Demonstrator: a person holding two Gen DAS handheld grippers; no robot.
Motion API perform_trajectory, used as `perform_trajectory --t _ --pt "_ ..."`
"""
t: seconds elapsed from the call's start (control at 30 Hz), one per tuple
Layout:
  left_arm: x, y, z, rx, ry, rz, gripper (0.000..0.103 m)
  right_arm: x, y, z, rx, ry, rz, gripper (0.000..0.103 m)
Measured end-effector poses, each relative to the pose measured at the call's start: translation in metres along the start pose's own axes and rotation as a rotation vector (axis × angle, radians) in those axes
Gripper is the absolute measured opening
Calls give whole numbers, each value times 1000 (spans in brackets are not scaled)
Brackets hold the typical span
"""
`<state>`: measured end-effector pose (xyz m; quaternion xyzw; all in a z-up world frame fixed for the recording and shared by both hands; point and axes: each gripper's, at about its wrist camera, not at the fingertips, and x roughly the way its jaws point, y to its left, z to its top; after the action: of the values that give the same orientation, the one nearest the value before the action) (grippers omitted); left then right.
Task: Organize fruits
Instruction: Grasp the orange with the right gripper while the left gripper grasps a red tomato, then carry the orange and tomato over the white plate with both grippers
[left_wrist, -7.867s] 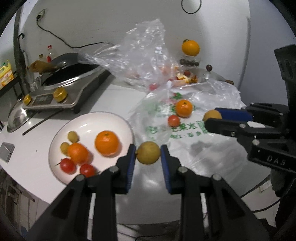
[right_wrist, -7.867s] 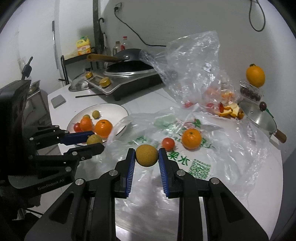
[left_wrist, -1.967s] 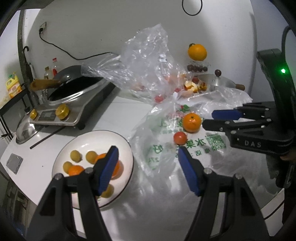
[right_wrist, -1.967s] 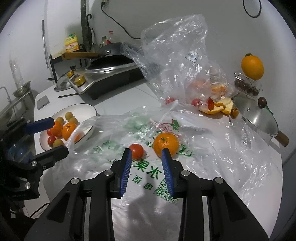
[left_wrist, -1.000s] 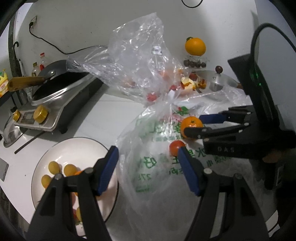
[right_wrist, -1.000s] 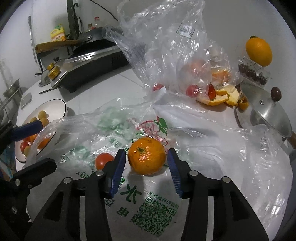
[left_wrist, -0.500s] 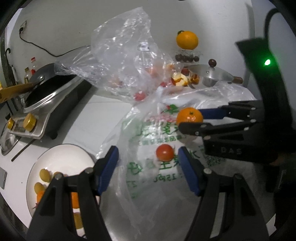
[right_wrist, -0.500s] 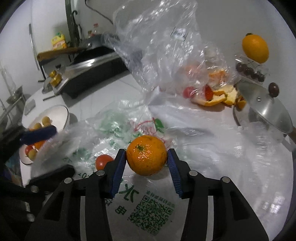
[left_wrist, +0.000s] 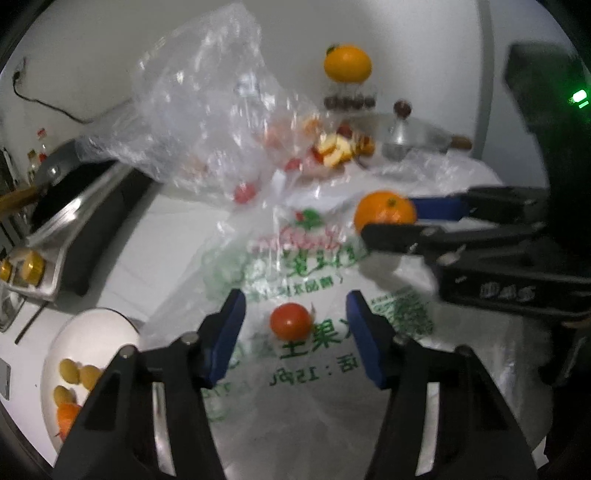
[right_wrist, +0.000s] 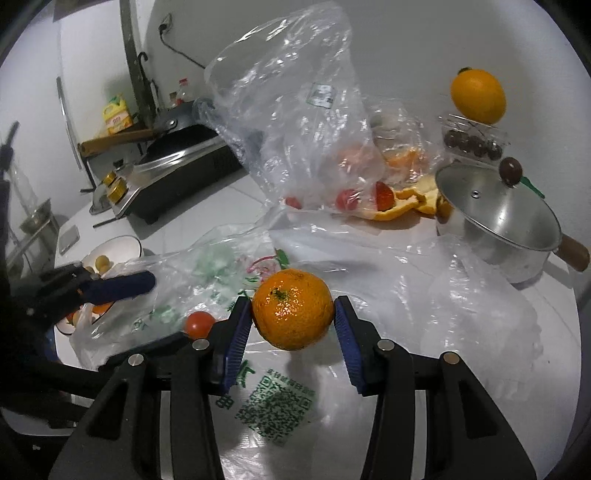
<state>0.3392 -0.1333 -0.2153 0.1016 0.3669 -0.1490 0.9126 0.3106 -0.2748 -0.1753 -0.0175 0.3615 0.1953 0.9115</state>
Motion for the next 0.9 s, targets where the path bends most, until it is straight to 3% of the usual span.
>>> perform_trajectory --t 0.27,0.4,0.5,0.9 --pt "29 -1 -3 6 72 11 50 2 -5 -3 15 -4 13 49" --pt "38 -1 -4 -1 103 3 39 3 -6 -3 15 1 17 49" --pt "39 -1 -5 -5 102 -21 32 4 -6 -4 18 4 17 49" --pt "20 -1 -8 -14 72 -37 31 4 -5 -3 30 -7 16 49"
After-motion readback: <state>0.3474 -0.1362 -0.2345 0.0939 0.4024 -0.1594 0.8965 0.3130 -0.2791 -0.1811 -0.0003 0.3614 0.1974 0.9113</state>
